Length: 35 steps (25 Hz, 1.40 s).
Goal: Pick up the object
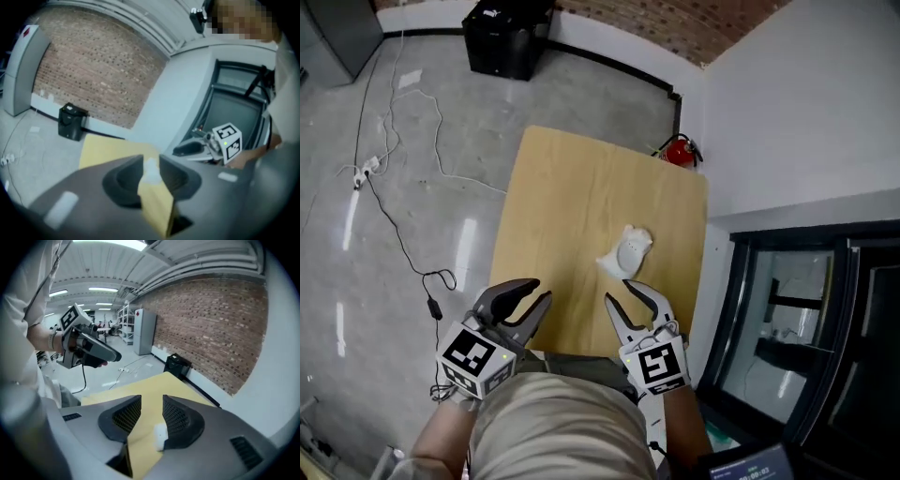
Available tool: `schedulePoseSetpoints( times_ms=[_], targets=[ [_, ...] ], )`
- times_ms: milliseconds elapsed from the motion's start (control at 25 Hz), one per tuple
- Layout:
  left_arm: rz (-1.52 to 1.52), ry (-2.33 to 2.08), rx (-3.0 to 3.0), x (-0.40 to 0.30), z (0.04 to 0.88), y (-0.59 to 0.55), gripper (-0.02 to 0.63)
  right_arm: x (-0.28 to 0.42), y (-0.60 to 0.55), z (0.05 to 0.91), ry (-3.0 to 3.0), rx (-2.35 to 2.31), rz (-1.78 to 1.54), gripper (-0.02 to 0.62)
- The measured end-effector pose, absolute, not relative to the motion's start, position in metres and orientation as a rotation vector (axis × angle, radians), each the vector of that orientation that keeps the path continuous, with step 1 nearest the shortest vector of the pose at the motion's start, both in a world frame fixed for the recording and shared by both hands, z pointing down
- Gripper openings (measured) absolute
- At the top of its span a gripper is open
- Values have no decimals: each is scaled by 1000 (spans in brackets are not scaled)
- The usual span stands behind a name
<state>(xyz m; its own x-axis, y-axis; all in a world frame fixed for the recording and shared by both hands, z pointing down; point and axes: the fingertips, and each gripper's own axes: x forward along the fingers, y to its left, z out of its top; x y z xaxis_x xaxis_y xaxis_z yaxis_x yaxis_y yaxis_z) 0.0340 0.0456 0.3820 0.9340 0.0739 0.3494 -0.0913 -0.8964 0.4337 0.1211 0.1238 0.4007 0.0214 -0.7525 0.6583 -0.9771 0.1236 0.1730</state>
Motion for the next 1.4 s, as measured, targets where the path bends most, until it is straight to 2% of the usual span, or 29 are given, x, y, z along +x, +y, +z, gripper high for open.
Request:
schedulePoseSetpoints(
  times_ms=[120,200,280,480,560,680,1120,1400],
  targets=[
    [530,-106,2534,61,415,66,101,150,131,431,-1843,1404,433,170],
    [544,-132,2484,75,434,81,101,162,133,450,-1869,1214,393,249],
    [554,-130,2433,87,454,94,125,165,138,471,-1883,997,338,296],
    [573,-115,2285,118,499,130,167,184,155,526,-1816,464,207,361],
    [601,-99,2265,129,515,146,193,194,156,545,-1772,317,135,406],
    [612,-99,2222,145,535,161,199,204,155,568,-1738,141,54,441],
    [534,-259,2102,174,577,150,225,195,154,638,-1730,-145,-93,457],
    [515,-239,2092,173,576,152,239,191,155,642,-1718,-177,-108,456]
  ],
)
